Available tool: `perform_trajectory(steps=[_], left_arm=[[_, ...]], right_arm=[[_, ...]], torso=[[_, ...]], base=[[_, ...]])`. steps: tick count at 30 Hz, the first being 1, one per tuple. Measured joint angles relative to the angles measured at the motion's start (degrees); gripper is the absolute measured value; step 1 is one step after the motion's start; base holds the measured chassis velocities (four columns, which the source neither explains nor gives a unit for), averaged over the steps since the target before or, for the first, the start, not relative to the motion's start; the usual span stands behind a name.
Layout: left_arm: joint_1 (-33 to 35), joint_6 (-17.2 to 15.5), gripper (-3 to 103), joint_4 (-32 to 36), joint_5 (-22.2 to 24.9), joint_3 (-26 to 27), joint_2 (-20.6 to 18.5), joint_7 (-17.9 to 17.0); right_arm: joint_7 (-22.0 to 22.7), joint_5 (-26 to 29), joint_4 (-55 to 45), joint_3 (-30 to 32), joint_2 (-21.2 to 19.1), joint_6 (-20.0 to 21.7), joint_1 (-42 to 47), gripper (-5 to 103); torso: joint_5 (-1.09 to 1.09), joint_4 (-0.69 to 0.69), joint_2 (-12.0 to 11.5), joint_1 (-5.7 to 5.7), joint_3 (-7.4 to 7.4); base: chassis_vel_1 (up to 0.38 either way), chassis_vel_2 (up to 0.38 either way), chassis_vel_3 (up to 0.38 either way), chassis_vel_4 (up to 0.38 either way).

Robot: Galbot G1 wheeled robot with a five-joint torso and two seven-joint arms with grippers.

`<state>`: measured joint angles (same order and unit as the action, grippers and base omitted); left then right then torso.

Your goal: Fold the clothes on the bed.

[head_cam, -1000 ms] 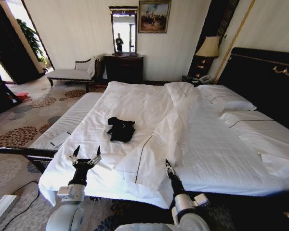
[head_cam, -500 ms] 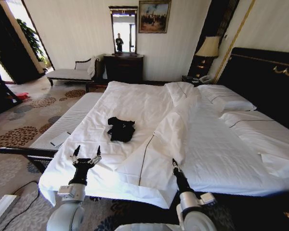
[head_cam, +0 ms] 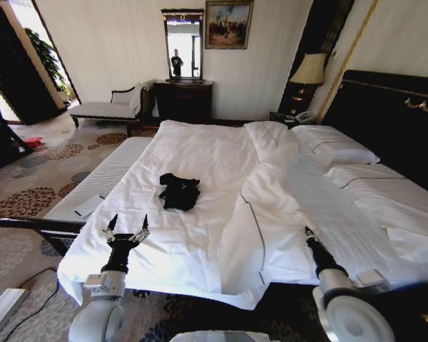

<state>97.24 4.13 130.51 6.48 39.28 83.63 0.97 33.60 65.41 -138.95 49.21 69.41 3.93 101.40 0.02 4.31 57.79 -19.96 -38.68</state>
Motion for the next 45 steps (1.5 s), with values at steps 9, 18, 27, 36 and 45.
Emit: perform_trajectory(steps=[9,18,27,36,45], left_arm=[[-0.2,-0.1,100,0.3,1.0,0.7,-0.6,0.0],[-0.9,-0.2,100,-0.2,1.4,0.6,-1.0,-0.1],[-2.3,-0.3,100,-1.9,2.4,0.1,-1.7,-0.1],[-3.6,-0.3,100,-4.1,4.8,0.2,-3.4,-0.1],[-5.1,-0.1,100,-6.6,7.0,0.1,-5.3,-0.1]], right_arm=[[3.1,0.7,1.8,12.2,-3.0,-1.7,0.6,0],[4.9,1.1,1.9,23.7,0.4,-4.5,3.2,0],[7.7,-0.7,7.5,28.4,2.4,-6.8,5.2,0],[8.2,-4.5,10.4,28.2,6.0,-8.7,6.7,0],[8.6,-5.9,14.0,29.4,7.7,-9.3,8.8,0]], torso=[[-0.01,-0.01,0.0,0.00,0.00],[-0.02,0.01,0.0,0.00,0.01],[-0.01,0.00,0.0,0.00,0.00],[-0.01,-0.01,0.0,0.00,0.00],[-0.02,-0.02,0.0,0.00,0.00]], base=[[0.000,0.000,0.000,0.000],[0.000,0.000,0.000,0.000],[0.000,0.000,0.000,0.000],[0.000,0.000,0.000,0.000],[0.000,0.000,0.000,0.000]])
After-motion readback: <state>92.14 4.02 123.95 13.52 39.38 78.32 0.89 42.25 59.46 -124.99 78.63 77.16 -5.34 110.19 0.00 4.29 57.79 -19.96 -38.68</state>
